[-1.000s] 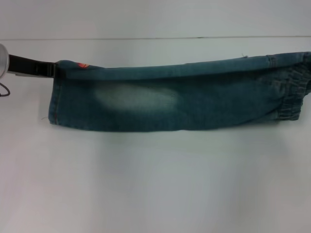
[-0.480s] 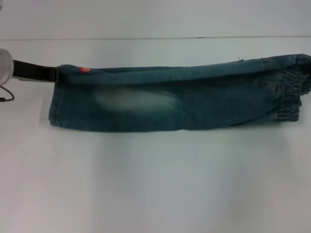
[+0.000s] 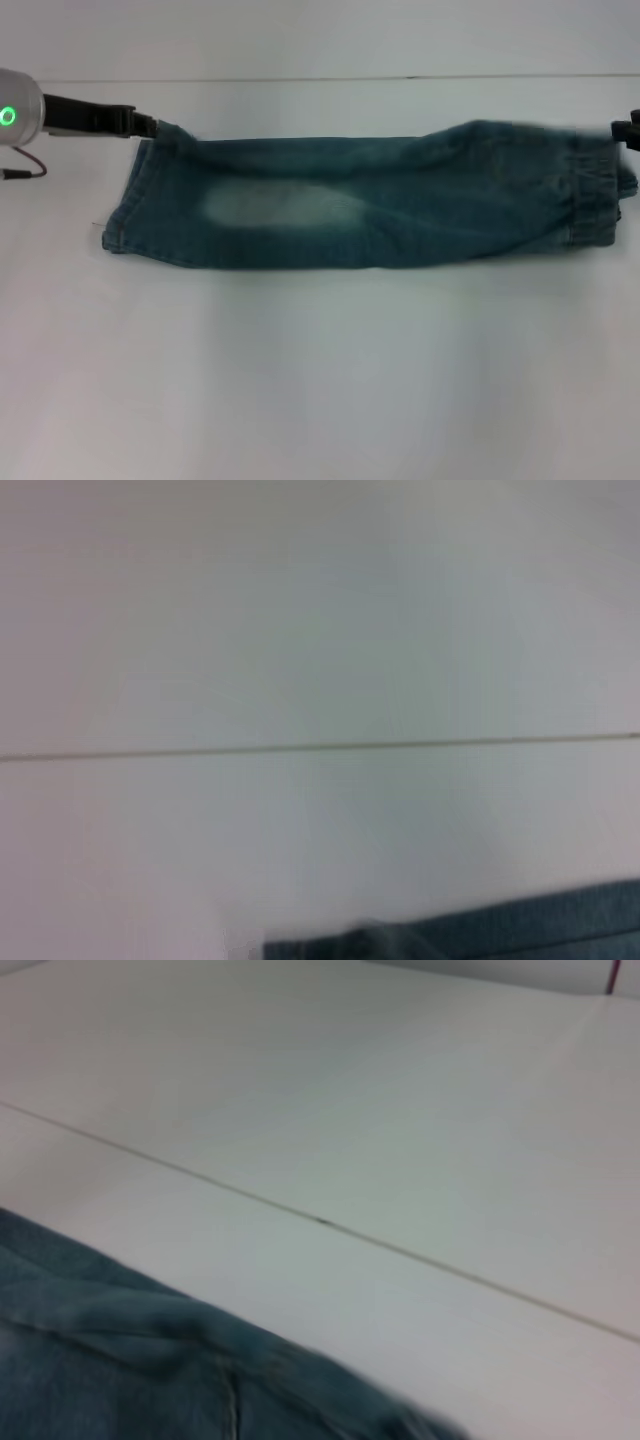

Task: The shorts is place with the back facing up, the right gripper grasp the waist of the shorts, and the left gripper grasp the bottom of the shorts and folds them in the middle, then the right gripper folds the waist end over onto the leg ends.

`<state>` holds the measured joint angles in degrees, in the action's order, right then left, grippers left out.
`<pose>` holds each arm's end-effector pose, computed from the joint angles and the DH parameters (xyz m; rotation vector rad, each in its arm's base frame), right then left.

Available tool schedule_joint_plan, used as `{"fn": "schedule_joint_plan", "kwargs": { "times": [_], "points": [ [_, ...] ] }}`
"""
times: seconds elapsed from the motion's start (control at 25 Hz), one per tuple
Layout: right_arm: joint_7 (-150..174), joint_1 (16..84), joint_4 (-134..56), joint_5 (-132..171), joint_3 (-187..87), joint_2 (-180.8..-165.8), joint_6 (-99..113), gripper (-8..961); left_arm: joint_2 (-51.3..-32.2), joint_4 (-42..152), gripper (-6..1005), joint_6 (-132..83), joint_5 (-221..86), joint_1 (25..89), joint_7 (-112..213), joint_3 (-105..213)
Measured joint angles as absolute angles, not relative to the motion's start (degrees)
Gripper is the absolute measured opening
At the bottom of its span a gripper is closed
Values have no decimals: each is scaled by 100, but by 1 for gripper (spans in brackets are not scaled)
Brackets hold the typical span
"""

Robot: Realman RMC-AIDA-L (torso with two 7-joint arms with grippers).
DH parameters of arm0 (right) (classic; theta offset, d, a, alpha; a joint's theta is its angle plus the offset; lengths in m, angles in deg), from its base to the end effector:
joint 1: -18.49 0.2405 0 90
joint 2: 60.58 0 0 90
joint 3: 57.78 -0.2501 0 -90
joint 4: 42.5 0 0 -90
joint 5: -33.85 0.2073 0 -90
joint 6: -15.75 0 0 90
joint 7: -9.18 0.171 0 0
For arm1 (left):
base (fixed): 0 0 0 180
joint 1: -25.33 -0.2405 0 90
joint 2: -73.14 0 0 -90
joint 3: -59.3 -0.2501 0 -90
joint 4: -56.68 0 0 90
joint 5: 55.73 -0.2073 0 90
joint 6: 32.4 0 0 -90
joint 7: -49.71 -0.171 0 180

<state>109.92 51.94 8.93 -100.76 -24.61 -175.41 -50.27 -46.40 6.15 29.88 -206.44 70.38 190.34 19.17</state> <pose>0.3112 0.4142 0.0842 -2.2060 0.8228 0.1451 -0.2456 0.4517 0.0270 -2.0801 -1.3054 -0.1516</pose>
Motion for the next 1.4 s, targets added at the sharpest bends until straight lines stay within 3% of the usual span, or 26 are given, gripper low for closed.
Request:
{"fn": "schedule_joint_plan", "kwargs": {
  "times": [0.04,0.52,0.6,0.68,0.8,1.16,1.4],
  "points": [
    [11009,5209,889,-10080,-2423,-17534,-4977,148,-4637,620,158,2987,-20649,7055,19048,1916],
    [11067,5143,920,-10174,-2310,-17544,-5105,645,-4748,342,609,3328,-20293,6856,18552,1890],
    [11017,5060,1014,-10137,-2357,-17542,-5412,743,-4780,191,835,3647,-19861,6710,18123,1900],
    [10927,4933,1107,-10034,-2394,-17525,-5733,841,-4792,92,871,4060,-19284,6526,17613,1913],
    [10709,4663,1284,-9842,-2441,-17541,-6049,862,-4784,77,926,4736,-18477,6238,16870,1924],
    [9314,3828,1301,-9123,-2897,-17603,-7087,918,-4888,126,925,6376,-17824,5913,15563,1924],
    [8122,3700,671,-8987,-3542,-17679,-7033,918,-4946,416,924,6856,-17676,5904,14961,1881]
  ]
}}
